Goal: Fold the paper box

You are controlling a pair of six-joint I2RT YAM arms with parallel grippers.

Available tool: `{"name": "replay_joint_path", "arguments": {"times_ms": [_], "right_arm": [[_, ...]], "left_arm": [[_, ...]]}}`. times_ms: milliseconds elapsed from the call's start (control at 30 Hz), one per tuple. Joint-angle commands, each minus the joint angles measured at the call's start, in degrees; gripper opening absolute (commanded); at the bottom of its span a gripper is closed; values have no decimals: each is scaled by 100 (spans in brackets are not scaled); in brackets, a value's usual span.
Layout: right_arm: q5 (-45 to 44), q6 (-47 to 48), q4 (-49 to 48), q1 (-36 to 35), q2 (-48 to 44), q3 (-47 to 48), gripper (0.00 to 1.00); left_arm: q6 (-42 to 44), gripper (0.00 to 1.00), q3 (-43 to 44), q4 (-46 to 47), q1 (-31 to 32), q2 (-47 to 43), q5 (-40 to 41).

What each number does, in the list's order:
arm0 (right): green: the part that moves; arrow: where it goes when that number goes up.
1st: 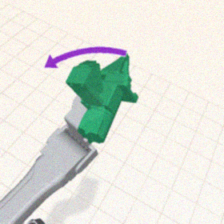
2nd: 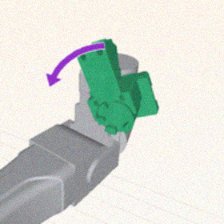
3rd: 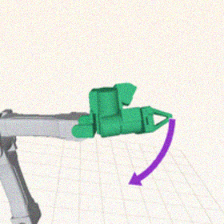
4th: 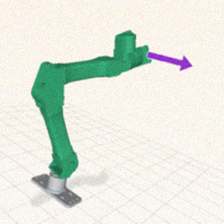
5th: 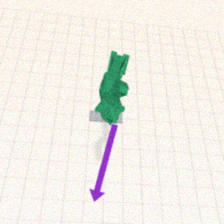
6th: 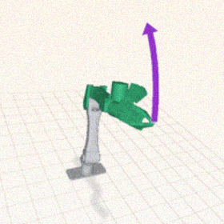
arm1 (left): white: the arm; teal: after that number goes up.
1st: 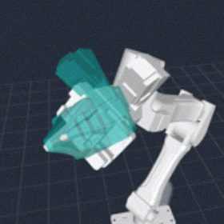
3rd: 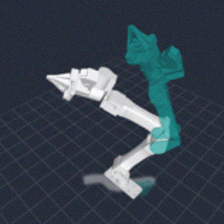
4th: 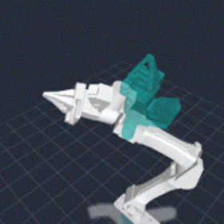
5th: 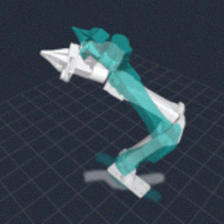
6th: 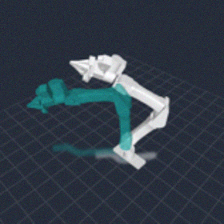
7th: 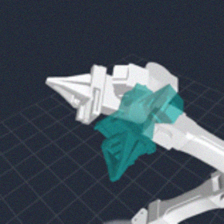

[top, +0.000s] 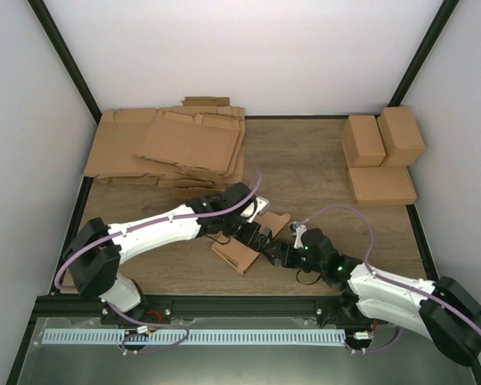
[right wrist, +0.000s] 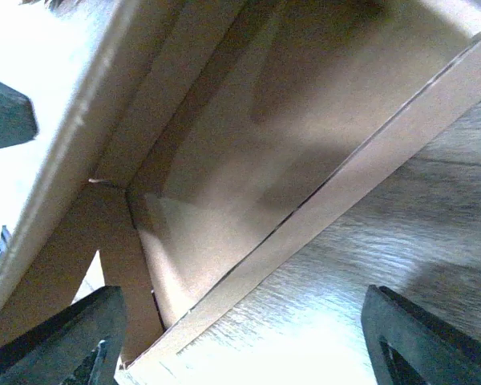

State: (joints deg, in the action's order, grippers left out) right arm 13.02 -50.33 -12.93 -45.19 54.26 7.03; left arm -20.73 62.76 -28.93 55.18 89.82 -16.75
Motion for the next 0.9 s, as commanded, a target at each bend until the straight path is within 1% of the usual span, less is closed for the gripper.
{"name": "replay_joint_path", "arguments": {"times_ms": [0,100,167,200,333,467,500,533,600,667,767,800,867], "right_arm": [[-691,286,1180,-42,-558,420,85],[-922,305,1953,-38,-775,734,87],[-1266,192,2539,-42,-895,988,88],[-1448,146,2800,-43,-979,1087,88],[-2042,259,3429,-42,-1393,1466,88],[-2565,481,3909,-34,-1573,1945,87],[-2709,484,4030,-34,-1558,2051,88],[-2937,425,4165,-34,-1532,2138,92],[-3129,448,4195,-34,-1478,2217,93],[-3279,594,4073,-19,-1429,2376,94],[-3346,1135,3844,100,-1319,2784,94],[-3168,1429,3658,269,-1253,2892,93],[-2141,2084,3392,936,-907,3153,92]], "left_arm": [[-251,100,98,133,-100,-480,278],[-631,100,107,-49,-164,-847,771],[-1165,100,20,-227,-181,-1102,1295],[-1472,100,-104,-227,-177,-1261,1399],[-2784,100,-947,101,-169,-2120,1506],[-3601,100,-1773,515,-165,-2849,1360],[-3776,100,-1902,520,-155,-2951,1341],[-3939,100,-2055,539,-146,-3055,1292],[-4316,100,-2285,624,-87,-3151,1164],[-4900,100,-2548,862,78,-3231,1089],[-5595,100,-2859,1257,469,-3387,1261],[-5841,100,-2929,1337,620,-3451,1395],[-6237,100,-3055,1451,855,-3567,1640]]}}
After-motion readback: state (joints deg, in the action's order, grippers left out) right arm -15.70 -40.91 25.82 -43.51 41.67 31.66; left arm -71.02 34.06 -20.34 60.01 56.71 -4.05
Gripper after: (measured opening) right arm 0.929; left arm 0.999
